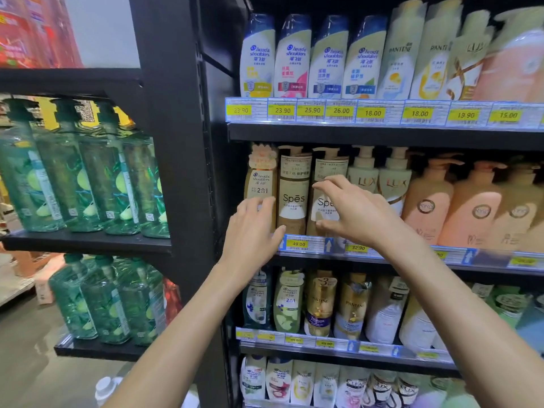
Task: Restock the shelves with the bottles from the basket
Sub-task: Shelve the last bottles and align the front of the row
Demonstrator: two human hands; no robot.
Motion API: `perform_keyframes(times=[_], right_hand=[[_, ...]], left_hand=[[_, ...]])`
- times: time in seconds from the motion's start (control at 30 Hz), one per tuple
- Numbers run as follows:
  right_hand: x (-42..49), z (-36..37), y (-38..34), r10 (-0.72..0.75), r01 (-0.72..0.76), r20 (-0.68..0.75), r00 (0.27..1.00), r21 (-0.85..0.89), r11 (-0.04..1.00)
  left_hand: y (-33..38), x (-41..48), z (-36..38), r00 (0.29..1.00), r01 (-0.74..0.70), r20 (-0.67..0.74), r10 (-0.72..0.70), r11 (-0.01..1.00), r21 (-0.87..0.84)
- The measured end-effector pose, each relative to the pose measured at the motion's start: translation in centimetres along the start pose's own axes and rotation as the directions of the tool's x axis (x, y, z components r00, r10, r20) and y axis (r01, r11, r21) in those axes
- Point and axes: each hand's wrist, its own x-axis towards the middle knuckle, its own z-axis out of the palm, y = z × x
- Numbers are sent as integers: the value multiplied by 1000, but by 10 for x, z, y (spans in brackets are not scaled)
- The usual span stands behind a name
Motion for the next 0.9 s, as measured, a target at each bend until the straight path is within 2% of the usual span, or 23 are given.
perform_keyframes(times=[0.2, 0.47, 0.67, 0.9], right_hand=[[-18, -19, 16, 102, -88, 96, 990, -139, 986], [-18, -30, 35, 162, -157, -9, 987, -309, 938], [-8, -22, 42, 166, -178, -66, 984, -298, 938], [-1, -6, 55, 169, -185, -86, 982, -229, 956]], left_hand=[[32, 13, -9, 987, -156, -13, 160, 976, 151], [66, 36, -14, 973, -217, -15, 230, 938, 272], [83, 58, -4, 963, -235, -25, 268, 883, 407], [75, 69, 13, 968, -210, -32, 249, 870, 446]])
